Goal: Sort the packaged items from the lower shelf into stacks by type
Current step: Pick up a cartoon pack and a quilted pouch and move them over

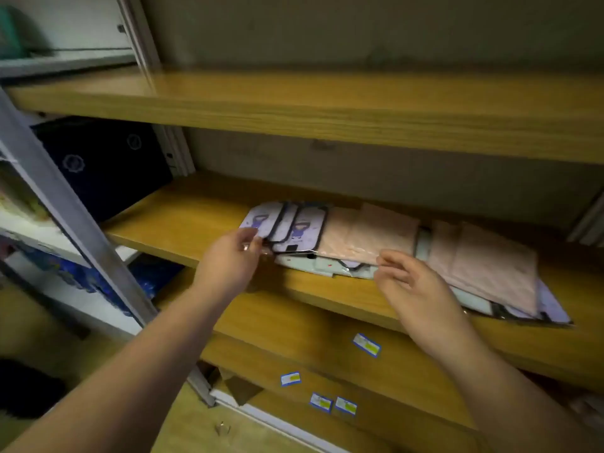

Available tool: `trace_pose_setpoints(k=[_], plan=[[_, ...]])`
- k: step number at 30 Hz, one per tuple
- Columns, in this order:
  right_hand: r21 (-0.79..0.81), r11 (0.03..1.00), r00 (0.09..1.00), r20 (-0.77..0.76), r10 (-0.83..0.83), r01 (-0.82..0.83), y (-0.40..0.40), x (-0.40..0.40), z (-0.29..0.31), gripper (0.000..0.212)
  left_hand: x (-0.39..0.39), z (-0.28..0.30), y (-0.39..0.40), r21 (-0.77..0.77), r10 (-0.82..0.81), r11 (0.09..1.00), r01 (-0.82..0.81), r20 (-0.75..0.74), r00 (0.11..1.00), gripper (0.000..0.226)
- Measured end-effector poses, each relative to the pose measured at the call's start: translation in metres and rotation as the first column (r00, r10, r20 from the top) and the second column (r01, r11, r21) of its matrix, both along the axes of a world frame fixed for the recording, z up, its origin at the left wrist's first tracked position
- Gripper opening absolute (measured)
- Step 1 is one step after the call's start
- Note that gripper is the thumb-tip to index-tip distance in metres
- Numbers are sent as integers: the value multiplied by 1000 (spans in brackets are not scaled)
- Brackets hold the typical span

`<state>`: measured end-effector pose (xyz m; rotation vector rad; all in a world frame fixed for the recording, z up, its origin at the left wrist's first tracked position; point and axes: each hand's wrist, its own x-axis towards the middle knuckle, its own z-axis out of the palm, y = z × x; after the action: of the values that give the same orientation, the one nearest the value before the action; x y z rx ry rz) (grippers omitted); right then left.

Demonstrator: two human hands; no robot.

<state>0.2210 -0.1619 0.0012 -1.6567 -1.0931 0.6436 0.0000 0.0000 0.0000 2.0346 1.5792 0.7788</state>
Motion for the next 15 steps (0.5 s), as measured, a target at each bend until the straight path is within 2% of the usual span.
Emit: trace_pose_setpoints(k=[1, 3, 5, 6, 7, 9, 11, 13, 15], plan=[[6, 1000, 1000, -27, 2, -1, 11, 0, -4, 37, -2, 0, 19, 50, 51, 998, -44, -141, 989, 47], [-10, 1000, 1000, -20, -11, 11, 25, -1, -5, 39, -2, -2, 51, 49, 73, 997, -57, -493, 867, 57], [-12, 1000, 1000, 7, -18, 18, 33, -4, -6, 38, 4, -3, 71, -57, -35, 998, -2, -645, 763, 61], [-20, 999, 999, 10, -30, 30, 36, -4, -6, 38, 8, -7, 76, -78, -51, 997, 3, -637, 770, 63], [-25, 999, 999, 10, -36, 36, 39, -4, -6, 38, 10, -11, 82, -72, -31, 997, -14, -581, 813, 66], [-31, 998, 999, -2, -48, 48, 46, -4, -5, 37, 12, -16, 90, -59, 27, 997, -57, -421, 907, 75], [-28, 998, 998, -10, -59, 59, 54, -4, -4, 33, 11, -17, 99, -135, 37, 988, -72, -243, 969, 85], [-10, 998, 997, -45, -67, 66, 61, -4, 0, 30, 8, -16, 107, -209, 55, 975, -68, -66, 996, 91], [-9, 997, 997, -13, -75, 75, 65, -5, 5, 32, 3, -12, 113, -237, 89, 969, -70, 71, 993, 85]])
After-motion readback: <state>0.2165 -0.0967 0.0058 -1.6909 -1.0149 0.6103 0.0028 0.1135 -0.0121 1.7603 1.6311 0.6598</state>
